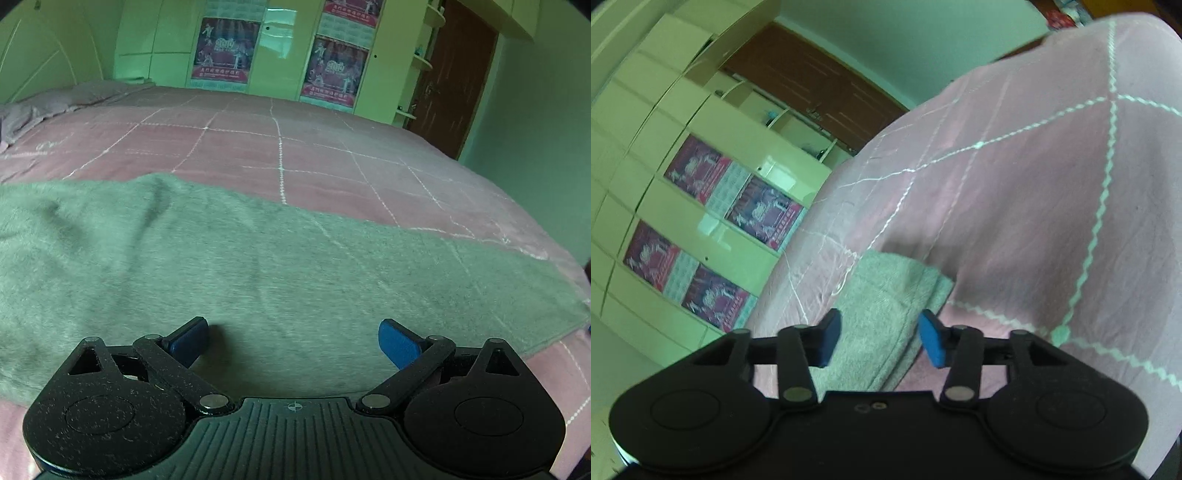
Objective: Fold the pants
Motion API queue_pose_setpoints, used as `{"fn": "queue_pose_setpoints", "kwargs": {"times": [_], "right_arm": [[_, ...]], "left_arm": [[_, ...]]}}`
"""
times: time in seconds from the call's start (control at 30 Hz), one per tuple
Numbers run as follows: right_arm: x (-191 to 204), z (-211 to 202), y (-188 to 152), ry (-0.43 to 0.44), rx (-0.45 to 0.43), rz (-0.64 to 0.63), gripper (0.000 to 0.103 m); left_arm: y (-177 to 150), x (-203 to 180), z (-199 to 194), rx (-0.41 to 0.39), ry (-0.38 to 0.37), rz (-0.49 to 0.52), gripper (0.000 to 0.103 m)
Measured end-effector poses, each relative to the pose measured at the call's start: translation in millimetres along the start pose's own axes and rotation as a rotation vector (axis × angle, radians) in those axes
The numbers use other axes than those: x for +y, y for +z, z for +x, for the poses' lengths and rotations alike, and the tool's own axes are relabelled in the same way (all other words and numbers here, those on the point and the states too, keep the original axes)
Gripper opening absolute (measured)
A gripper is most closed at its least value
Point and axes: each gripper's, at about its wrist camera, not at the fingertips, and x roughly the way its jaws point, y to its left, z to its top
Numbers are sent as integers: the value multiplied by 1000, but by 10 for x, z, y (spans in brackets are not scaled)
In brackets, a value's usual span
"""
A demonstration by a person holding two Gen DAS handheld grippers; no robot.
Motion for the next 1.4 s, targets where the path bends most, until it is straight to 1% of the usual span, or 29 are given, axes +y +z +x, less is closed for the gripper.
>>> {"fn": "queue_pose_setpoints", "kwargs": {"times": [0.07,0.13,0.17,0.23,0.3,0.33,0.4,0.53,0.6,0.67,0.73,0.77,0.8,0.83,0.87,0.9,0.93,0.97,1.0,1.03,1.07,1.1,1.17,1.2,1.23,1.27,1.33,1.4], "right_arm": [[-83,57,54,-14,23,29,34],[-122,92,81,9,37,41,34],[-141,101,78,18,46,48,34],[-154,113,64,21,51,49,34],[-202,132,44,31,59,64,35],[-231,141,41,36,62,70,35],[-258,156,40,52,64,80,33],[-319,170,61,79,57,113,33],[-332,222,66,69,72,116,32],[-315,273,80,51,86,106,30],[-277,305,96,33,102,93,29],[-264,302,103,25,106,95,30],[-257,287,109,37,103,95,32],[-245,278,105,40,103,87,32],[-247,280,95,34,107,81,32],[-247,290,94,30,112,78,32],[-243,301,92,27,119,67,32],[-229,310,93,20,125,49,28],[-211,324,96,4,134,23,20],[-191,340,95,-17,140,-3,5],[-196,353,91,-13,140,0,4],[-193,348,83,-10,133,8,4],[-78,296,51,-18,110,-22,2],[6,249,39,-14,88,-38,2],[123,189,25,11,66,-56,1],[284,127,-5,48,51,-91,1],[674,39,-98,101,50,-197,1],[1133,-18,-280,175,68,-315,2]], "left_arm": [[-20,-351,6,-8,-69,71,97],[-17,-668,-9,-7,-96,126,97],[-19,-809,-17,-8,-105,148,97],[-38,-1043,12,24,-108,177,97],[-66,-1188,35,35,-90,195,98],[-91,-1224,47,41,-69,204,99],[-143,-1241,56,45,-60,217,102],[-110,-1227,69,56,-52,199,103],[-132,-1267,166,83,-35,200,103],[-130,-1300,249,91,-17,215,103],[-103,-1283,225,86,-15,179,103],[-77,-1253,152,63,-17,134,103],[-64,-1235,91,40,-13,109,103],[-66,-1241,88,38,9,105,103],[-89,-1253,147,67,16,112,103],[-124,-1284,196,75,27,146,103],[-157,-1311,219,64,33,184,103],[-182,-1321,241,56,37,203,103],[-197,-1321,245,49,38,209,103],[-206,-1322,248,45,40,213,103],[-213,-1324,251,43,43,217,103],[-214,-1322,255,41,44,219,103],[-187,-1283,251,42,26,205,103],[-149,-1216,199,37,-6,169,103],[-105,-1107,101,15,-50,138,103],[-87,-984,-26,-22,-65,132,103],[-90,-586,-341,-111,-61,115,103],[-102,-45,-652,-170,-76,69,103]]}}
